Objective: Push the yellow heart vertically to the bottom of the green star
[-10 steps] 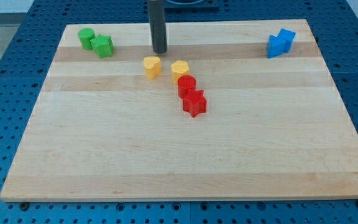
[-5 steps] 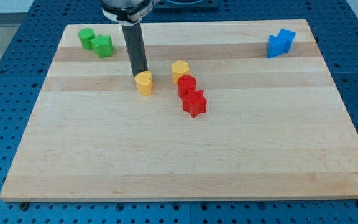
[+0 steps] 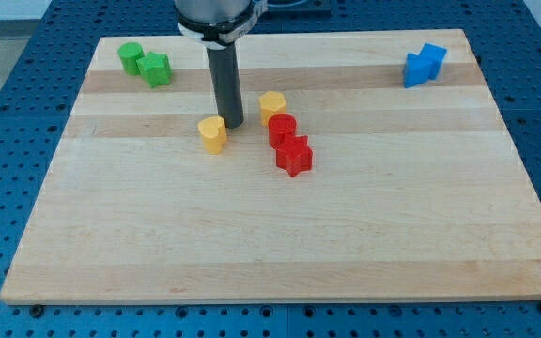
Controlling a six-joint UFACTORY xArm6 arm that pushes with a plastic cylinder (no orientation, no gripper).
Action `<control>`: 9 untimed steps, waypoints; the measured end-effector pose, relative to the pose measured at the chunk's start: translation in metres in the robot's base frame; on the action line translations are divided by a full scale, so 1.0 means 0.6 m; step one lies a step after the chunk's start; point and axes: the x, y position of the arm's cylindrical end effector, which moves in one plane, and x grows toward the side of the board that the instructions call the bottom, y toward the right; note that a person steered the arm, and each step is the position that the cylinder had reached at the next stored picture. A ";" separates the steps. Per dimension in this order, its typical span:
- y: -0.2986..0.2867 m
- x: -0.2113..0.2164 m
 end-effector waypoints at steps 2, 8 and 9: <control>0.000 0.033; -0.205 0.055; -0.202 0.055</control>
